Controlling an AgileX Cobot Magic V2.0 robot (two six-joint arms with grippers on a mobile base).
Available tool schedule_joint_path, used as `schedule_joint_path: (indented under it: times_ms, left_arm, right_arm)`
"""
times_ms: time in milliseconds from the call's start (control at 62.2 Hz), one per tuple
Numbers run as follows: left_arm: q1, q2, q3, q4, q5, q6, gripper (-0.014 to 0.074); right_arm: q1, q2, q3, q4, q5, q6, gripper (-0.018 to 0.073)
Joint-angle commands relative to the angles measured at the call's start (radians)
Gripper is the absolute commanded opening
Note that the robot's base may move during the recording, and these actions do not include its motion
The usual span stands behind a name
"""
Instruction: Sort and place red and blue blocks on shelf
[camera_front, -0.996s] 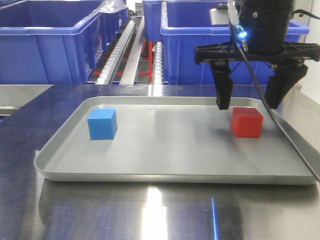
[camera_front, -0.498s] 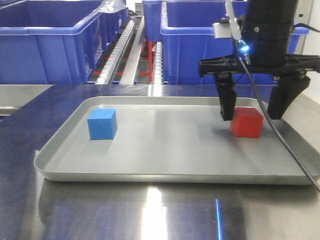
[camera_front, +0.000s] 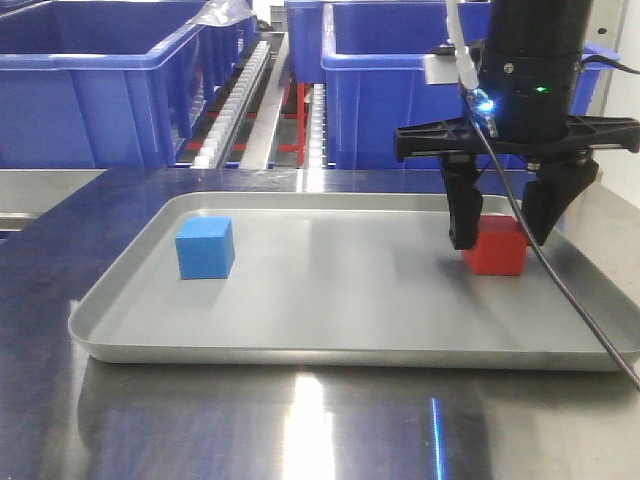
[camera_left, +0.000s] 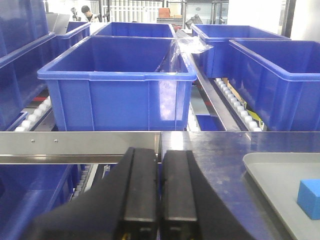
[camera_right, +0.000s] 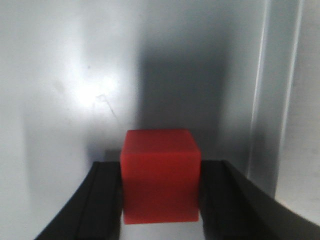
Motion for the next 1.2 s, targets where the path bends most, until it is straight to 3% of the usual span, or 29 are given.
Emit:
schedule_joint_path:
  times_ms: [0,257,546,916,1189]
  left_arm:
    - [0.003,-0.020,0.025,-0.002,-0.090,-0.002,0.0125]
    - [0.003,-0.020,0.025,-0.002,-0.090,-0.002,0.0125]
    - [0.003,-0.020,0.025,-0.002,-0.090,-0.002,0.0125]
    - [0.003,-0.020,0.025,-0.002,-0.090,-0.002,0.0125]
    - [0.003,-0.020,0.025,-0.002,-0.090,-0.002,0.0125]
  right_arm:
    - [-0.006,-0.046,-0.022,-0.013,-0.013,0.000,0.0353]
    - [-0.007,-0.095,-0.025,-0.014,-0.022,-0.001,0.0353]
    - [-0.061,-0.259,0.022,-0.002,-0.148,-0.213,0.0353]
    - [-0.277,-0.606,0.394,0.086,-0.486,-0.506,0.0353]
    - [-0.404,-0.877,0.634,0.108,-0.672,-0.519,0.0353]
